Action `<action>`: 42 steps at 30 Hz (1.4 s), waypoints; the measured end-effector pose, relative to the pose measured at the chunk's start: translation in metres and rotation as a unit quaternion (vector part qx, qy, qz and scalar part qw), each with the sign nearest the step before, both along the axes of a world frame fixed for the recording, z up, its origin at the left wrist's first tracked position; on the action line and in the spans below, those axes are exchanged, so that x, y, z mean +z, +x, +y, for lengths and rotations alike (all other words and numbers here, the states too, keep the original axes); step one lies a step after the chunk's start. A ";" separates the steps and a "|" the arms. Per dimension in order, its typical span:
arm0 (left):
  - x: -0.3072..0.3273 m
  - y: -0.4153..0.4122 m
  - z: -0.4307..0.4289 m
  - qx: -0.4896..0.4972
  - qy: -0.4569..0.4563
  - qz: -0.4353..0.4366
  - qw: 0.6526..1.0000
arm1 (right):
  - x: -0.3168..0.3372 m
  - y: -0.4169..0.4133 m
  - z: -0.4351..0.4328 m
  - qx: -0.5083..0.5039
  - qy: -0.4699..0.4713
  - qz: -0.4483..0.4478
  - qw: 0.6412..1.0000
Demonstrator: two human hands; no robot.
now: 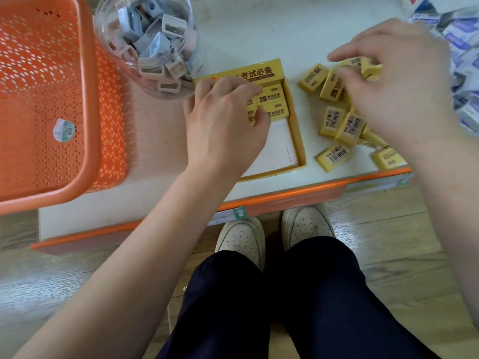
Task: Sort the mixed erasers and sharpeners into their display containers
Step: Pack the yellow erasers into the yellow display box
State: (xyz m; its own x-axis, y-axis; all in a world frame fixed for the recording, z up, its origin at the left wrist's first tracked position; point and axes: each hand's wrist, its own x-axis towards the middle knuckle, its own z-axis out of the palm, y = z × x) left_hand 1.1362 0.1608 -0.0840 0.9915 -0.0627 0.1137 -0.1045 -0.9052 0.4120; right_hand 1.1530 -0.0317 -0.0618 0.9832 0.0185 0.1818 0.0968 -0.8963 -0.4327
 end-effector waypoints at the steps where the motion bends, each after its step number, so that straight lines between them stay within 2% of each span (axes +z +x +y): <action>1: 0.001 0.002 -0.005 -0.014 0.000 0.000 1.000 | 0.002 0.001 -0.008 -0.009 -0.018 0.011 1.000; 7: 0.007 0.015 -0.034 -0.168 -0.009 0.011 0.986 | 0.003 -0.001 -0.024 -0.001 -0.086 0.092 0.992; 11: 0.006 0.023 -0.059 -0.270 0.082 0.041 0.958 | 0.013 -0.007 -0.032 0.034 -0.095 0.154 0.983; 14: 0.001 0.026 -0.072 -0.301 0.170 0.066 0.936 | 0.020 -0.013 -0.030 0.064 -0.132 0.209 0.967; 17: -0.005 0.028 -0.074 -0.284 0.170 0.078 0.941 | 0.015 -0.017 -0.023 0.049 -0.145 0.246 0.957; 20: -0.010 0.026 -0.069 -0.248 0.138 0.053 0.957 | 0.008 -0.019 -0.021 0.037 -0.151 0.244 0.957; 22: -0.012 0.025 -0.064 -0.220 0.082 0.025 0.972 | 0.005 -0.020 -0.022 0.035 -0.150 0.235 0.960; 25: -0.009 0.023 -0.052 -0.164 -0.049 0.005 0.985 | 0.005 -0.019 -0.022 0.032 -0.135 0.209 0.968; 29: -0.003 0.019 -0.024 -0.057 -0.122 -0.015 0.991 | 0.012 -0.014 -0.008 0.033 -0.081 0.129 0.988; 33: 0.000 0.009 0.015 -0.001 -0.102 0.025 0.994 | 0.016 -0.013 0.026 0.074 0.002 0.098 0.992; 38: -0.005 -0.018 0.043 -0.094 -0.014 0.056 0.994 | 0.000 -0.020 0.058 0.138 0.005 0.116 0.984; 42: -0.013 -0.028 0.047 -0.131 -0.006 0.069 0.989 | -0.012 -0.027 0.060 0.130 0.025 0.129 0.983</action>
